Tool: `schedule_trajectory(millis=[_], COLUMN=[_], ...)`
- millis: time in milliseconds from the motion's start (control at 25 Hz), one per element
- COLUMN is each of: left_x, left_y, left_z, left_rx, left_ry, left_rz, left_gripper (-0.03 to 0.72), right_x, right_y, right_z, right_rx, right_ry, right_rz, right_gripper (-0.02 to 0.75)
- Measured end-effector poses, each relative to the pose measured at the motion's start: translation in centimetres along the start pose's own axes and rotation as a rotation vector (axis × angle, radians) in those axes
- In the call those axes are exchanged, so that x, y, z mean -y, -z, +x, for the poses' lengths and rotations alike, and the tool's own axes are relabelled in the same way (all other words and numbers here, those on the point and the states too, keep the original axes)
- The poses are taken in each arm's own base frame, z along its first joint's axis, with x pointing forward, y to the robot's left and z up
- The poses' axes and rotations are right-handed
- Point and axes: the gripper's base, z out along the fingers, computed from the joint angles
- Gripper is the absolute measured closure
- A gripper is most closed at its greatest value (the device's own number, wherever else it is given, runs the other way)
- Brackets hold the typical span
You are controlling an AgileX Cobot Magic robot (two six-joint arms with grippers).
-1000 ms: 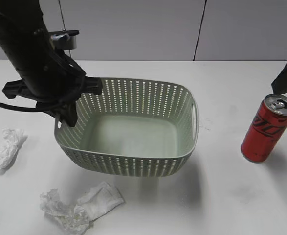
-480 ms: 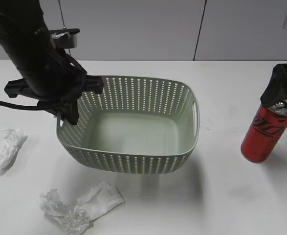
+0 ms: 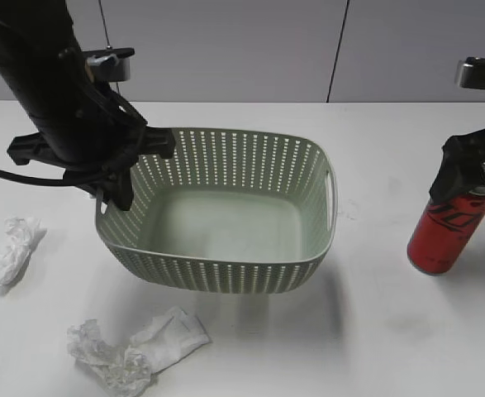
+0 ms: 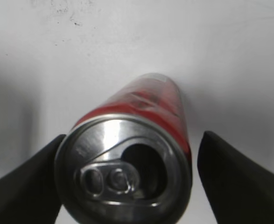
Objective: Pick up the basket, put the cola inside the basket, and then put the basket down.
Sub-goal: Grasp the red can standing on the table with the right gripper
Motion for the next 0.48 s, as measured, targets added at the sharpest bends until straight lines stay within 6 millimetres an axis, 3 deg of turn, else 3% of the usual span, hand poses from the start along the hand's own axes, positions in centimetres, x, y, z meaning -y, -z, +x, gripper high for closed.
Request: schedule_trajectory(millis=[360,480], left_x=[0.00,0.00], left_y=[0.00,0.00], left_z=[0.00,0.00], left_rx=[0.000,0.000], left_ry=[0.000,0.000], left_rz=[0.000,0.000], left_gripper=[0.692,0.692], right_x=[-0.02,-0.05], right_y=[0.01,0.04], right_z=[0.08,0.22], right_rx=[-0.013,-0.030], right_ry=[-0.004,-0.013], right_rz=[-0.002,-0.005], right_gripper=[0.237,0.237])
